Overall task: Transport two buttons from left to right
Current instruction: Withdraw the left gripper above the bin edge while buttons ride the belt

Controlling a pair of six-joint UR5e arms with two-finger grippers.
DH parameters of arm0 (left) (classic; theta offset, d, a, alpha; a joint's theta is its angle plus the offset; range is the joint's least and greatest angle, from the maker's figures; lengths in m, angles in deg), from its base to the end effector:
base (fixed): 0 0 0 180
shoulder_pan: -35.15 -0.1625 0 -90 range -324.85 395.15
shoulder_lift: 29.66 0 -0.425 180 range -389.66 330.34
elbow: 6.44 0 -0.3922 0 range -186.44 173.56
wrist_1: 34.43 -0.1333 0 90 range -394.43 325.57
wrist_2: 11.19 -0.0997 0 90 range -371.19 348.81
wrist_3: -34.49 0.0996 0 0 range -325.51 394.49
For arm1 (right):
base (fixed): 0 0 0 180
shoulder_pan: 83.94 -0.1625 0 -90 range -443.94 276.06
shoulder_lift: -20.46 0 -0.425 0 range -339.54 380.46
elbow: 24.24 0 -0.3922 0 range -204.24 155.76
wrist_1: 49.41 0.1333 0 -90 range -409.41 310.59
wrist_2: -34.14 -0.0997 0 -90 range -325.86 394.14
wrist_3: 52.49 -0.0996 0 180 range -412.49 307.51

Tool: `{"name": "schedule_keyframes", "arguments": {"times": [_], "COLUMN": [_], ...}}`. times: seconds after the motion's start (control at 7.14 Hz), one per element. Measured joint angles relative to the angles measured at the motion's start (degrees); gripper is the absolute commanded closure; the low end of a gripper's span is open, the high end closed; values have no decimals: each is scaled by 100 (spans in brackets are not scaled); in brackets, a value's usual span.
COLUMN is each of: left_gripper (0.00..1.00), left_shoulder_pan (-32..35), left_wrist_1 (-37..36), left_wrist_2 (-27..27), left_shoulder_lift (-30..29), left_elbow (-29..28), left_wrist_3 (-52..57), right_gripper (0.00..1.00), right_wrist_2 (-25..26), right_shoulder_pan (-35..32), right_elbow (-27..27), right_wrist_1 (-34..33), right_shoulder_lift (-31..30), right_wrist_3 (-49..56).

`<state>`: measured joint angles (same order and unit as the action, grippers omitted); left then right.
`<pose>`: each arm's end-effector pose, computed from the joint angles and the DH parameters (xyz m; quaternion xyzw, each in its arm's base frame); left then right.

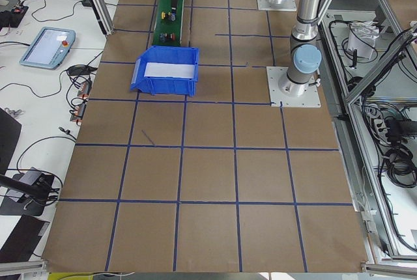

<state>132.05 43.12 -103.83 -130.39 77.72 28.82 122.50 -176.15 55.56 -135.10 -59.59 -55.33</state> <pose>-0.1977 -0.5621 0.4611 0.0092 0.9975 -0.0680 0.0156 0.1576 -0.5524 0.4765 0.0060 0.9993 0.0360 0.0127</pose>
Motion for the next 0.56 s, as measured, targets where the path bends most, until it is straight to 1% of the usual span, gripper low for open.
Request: {"name": "schedule_keyframes", "arguments": {"times": [0.14,0.56], "left_gripper": [0,0], "left_shoulder_pan": [-62,-128], "left_wrist_1": [32,108], "left_wrist_2": [11,7], "left_shoulder_lift": [167,409], "left_elbow": [192,428], "left_wrist_3": [60,104], "right_gripper": [0,0], "right_wrist_2": [1,3], "right_shoulder_pan": [1,1], "right_elbow": [0,0], "right_wrist_1": [0,-20], "right_shoulder_lift": [4,6], "right_wrist_3": [2,3]}}
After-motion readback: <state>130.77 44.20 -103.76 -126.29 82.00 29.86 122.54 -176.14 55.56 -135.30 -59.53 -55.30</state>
